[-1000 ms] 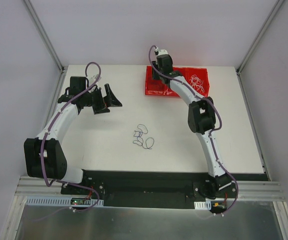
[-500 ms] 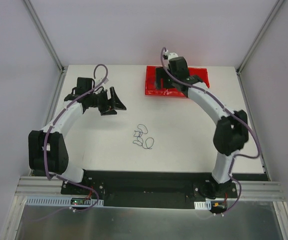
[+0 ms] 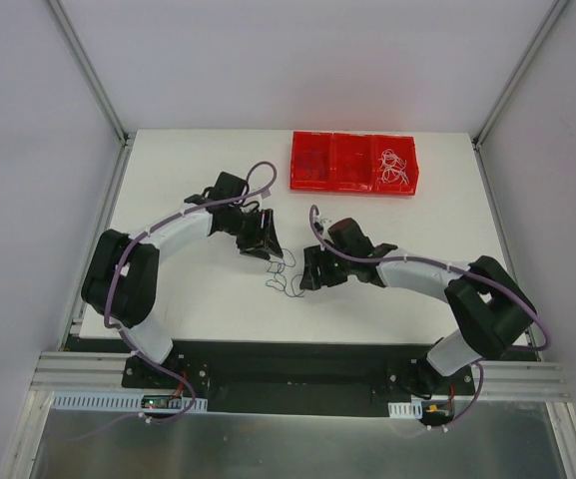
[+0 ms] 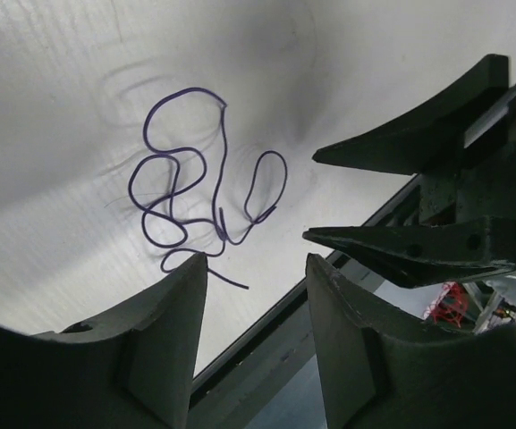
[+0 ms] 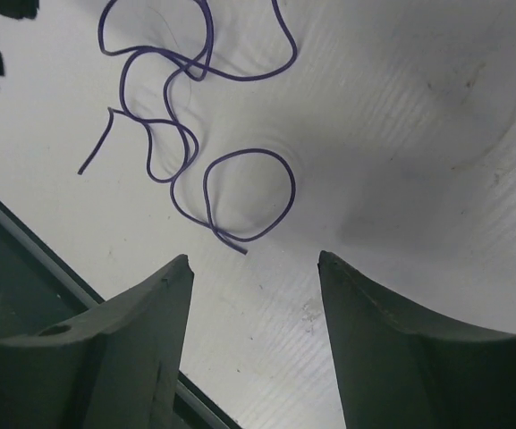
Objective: Untangle the cables
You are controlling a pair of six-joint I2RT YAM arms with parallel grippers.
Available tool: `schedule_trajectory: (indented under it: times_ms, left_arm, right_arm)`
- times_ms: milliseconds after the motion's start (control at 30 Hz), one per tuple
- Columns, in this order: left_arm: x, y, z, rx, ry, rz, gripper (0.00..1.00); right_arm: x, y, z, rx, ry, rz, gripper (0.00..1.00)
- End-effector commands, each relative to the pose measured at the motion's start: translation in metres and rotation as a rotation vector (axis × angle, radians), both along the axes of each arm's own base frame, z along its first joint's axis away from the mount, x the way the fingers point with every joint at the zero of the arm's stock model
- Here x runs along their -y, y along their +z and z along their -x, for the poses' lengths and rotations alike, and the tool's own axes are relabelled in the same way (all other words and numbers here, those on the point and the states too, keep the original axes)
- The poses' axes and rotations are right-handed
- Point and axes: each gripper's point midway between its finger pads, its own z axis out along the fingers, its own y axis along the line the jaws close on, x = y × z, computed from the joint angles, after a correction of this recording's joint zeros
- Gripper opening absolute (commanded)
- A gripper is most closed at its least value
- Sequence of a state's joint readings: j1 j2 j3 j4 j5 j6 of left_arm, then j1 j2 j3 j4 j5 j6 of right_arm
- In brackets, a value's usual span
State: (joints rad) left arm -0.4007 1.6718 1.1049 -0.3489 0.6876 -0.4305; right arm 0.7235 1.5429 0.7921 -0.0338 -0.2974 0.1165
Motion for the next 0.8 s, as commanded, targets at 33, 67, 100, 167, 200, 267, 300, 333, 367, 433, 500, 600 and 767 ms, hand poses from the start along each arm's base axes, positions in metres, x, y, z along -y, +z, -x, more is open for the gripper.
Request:
schedule_trajectory:
  times_ms: [33, 67, 100, 167, 200, 267, 300, 333, 367, 433, 500, 600, 767]
  left_arm:
    - [-0.016, -0.028, 0.005, 0.009, 0.073, -0.164, 0.47]
    - [-0.018, -0.029, 0.006, 0.022, 0.079, -0.182, 0.47]
    - [-0.020, -0.030, 0.007, 0.034, 0.083, -0.199, 0.47]
    - [-0.021, -0.034, 0.008, 0.035, 0.083, -0.214, 0.46]
    - [-0.021, -0.036, 0.008, 0.029, 0.084, -0.217, 0.46]
    - [-0.018, -0.038, 0.009, 0.023, 0.081, -0.211, 0.45]
    - [-0.016, -0.040, 0.008, 0.025, 0.080, -0.214, 0.45]
    - [-0.015, -0.041, 0.007, 0.032, 0.083, -0.216, 0.45]
    - [-0.015, -0.043, 0.006, 0.032, 0.087, -0.220, 0.45]
    - [-0.014, -0.048, 0.004, 0.025, 0.092, -0.229, 0.44]
    - [-0.012, -0.049, -0.001, 0.023, 0.099, -0.230, 0.41]
    - [-0.011, -0.052, -0.007, 0.031, 0.108, -0.239, 0.31]
    - [-0.020, -0.053, -0.014, 0.072, 0.140, -0.289, 0.13]
  right_arm:
    - [-0.018, 0.017, -0.012, 0.026, -0.132, -0.135, 0.61]
    - [-0.015, 0.010, -0.012, 0.014, -0.161, -0.119, 0.60]
    - [-0.014, 0.006, -0.012, 0.004, -0.183, -0.115, 0.58]
    - [-0.016, -0.002, -0.012, -0.031, -0.221, -0.115, 0.52]
    - [-0.017, -0.006, -0.013, -0.046, -0.242, -0.113, 0.50]
    - [-0.020, -0.012, -0.016, -0.061, -0.271, -0.110, 0.49]
    - [-0.021, -0.015, -0.018, -0.063, -0.286, -0.108, 0.49]
    - [-0.020, -0.017, -0.021, -0.063, -0.305, -0.103, 0.48]
    - [-0.020, -0.020, -0.022, -0.069, -0.321, -0.098, 0.46]
    - [-0.018, -0.024, -0.026, -0.068, -0.353, -0.085, 0.42]
    - [-0.015, -0.028, -0.028, -0.059, -0.371, -0.075, 0.38]
    - [-0.007, -0.035, -0.033, -0.033, -0.408, -0.043, 0.29]
    - [0.007, -0.032, -0.042, 0.048, -0.446, -0.003, 0.04]
